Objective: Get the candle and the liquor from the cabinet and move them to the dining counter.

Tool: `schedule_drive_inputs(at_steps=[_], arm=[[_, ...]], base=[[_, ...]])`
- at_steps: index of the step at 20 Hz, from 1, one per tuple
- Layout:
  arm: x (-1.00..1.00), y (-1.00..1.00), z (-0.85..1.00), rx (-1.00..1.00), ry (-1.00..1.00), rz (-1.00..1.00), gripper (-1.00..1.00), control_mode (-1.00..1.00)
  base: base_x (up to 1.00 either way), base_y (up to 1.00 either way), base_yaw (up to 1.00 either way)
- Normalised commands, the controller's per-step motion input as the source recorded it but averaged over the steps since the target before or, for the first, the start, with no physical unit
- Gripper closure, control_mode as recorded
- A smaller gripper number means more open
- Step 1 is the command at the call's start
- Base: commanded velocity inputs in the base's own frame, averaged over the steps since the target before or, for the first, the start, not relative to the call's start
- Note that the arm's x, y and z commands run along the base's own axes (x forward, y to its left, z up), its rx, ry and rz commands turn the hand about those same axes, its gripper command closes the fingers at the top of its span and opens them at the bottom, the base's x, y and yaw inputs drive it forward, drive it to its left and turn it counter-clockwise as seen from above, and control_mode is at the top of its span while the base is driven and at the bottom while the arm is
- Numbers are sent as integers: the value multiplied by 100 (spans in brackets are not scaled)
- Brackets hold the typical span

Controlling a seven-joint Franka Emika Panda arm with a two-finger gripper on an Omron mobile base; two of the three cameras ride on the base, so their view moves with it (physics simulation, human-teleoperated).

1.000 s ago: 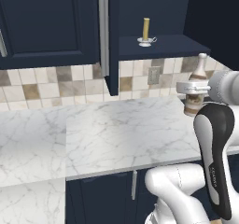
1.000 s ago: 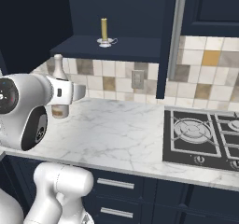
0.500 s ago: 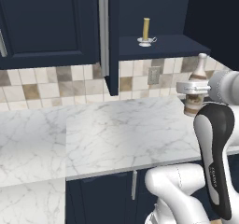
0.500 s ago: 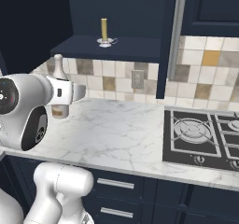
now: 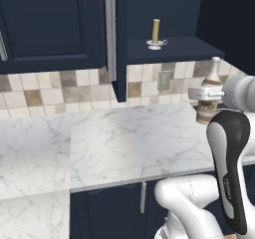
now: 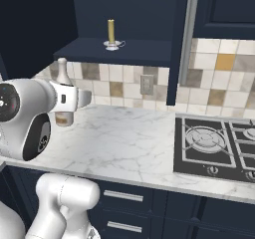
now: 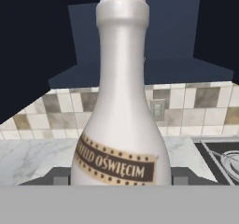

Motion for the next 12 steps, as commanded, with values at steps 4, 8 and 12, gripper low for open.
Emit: schedule_drive_inputs(at_steps=[4, 8, 12], arm=[[0, 0, 0, 0, 0, 0, 100, -100], [0, 0, 0, 0, 0, 0, 100, -100], [-12, 1, 0, 1, -5, -1, 100, -100]], base=[[0, 0, 0], [0, 0, 0], [0, 0, 0]])
